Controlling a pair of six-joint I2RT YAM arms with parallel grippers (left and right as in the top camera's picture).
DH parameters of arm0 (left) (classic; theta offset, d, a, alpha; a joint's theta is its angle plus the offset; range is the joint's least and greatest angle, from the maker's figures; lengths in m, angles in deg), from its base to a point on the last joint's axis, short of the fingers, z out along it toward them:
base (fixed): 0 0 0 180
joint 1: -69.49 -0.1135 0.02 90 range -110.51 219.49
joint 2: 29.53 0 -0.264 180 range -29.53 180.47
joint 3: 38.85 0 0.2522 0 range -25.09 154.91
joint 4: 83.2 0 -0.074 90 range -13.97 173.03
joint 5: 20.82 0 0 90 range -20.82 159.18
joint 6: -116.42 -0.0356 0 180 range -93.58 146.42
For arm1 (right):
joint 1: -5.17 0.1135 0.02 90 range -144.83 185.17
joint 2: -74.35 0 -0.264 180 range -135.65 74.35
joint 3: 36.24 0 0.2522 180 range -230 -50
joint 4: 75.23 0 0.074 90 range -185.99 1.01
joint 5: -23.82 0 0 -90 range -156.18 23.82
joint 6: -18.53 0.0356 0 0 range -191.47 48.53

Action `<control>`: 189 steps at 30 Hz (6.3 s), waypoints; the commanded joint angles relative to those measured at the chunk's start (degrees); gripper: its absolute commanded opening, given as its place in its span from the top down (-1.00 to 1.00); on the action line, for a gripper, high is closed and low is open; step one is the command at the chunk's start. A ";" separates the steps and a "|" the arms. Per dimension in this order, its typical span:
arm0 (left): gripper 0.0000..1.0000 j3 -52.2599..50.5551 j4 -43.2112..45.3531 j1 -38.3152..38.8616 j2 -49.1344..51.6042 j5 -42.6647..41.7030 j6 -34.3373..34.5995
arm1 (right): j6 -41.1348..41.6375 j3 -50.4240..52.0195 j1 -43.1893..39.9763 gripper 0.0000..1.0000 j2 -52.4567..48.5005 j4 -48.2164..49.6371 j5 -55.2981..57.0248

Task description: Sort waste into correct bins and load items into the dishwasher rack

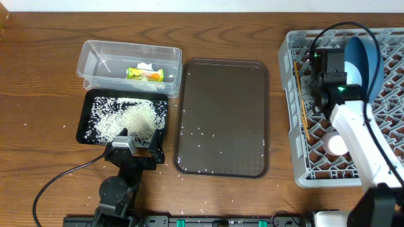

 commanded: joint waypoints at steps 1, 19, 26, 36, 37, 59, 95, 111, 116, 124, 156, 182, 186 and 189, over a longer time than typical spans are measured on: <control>-0.92 -1.73 -1.16 -0.33 -0.37 0.31 0.50 | 1.64 -1.55 -0.74 0.97 2.29 0.37 -1.79; -0.92 -1.73 -1.16 -0.33 -0.37 0.31 0.50 | 2.08 -1.55 0.37 0.98 2.43 0.20 -20.22; -0.92 -1.73 -1.16 -0.33 -0.37 0.31 0.50 | 2.03 -1.53 0.39 0.95 2.16 -5.88 -15.43; -0.92 -1.73 -1.16 -0.33 -0.37 0.31 0.50 | 4.35 -1.55 2.40 0.07 2.43 -6.62 -11.08; -0.92 -1.73 -1.16 -0.33 -0.37 0.31 0.50 | 5.60 -1.55 2.38 0.05 2.64 -6.88 -10.91; -0.92 -1.73 -1.16 -0.33 -0.37 0.31 0.50 | 40.13 -1.49 -11.10 -0.12 6.95 -23.63 -12.26; -0.92 -1.73 -1.16 -0.33 -0.37 0.31 0.50 | 45.62 -1.49 -7.93 0.34 -1.62 -15.72 -8.96; -0.92 -1.73 -1.16 -0.33 -0.37 0.31 0.50 | 44.00 -1.60 -4.31 0.97 -0.92 -15.17 -8.07; -0.92 -1.73 -1.16 -0.33 -0.37 0.31 0.50 | 43.98 -2.03 -3.21 0.97 3.43 -14.53 -3.87; -0.92 -1.73 -1.16 -0.33 -0.37 0.31 0.50 | 27.32 -2.21 -1.11 0.97 12.46 -8.96 10.47; -0.92 -1.73 -1.16 -0.33 -0.37 0.31 0.50 | 57.20 -2.19 1.01 0.11 -2.58 -18.36 4.55; -0.92 -1.73 -1.16 -0.33 -0.37 0.31 0.50 | 56.26 -2.25 1.07 0.97 -2.25 -18.45 6.82; -0.92 -1.73 -1.16 -0.33 -0.37 0.31 0.50 | 51.56 -2.34 1.14 0.97 2.01 -17.73 10.71; -0.92 -1.73 -1.18 -0.33 -0.37 0.31 0.50 | 47.98 -2.34 1.14 0.97 5.35 -17.86 14.45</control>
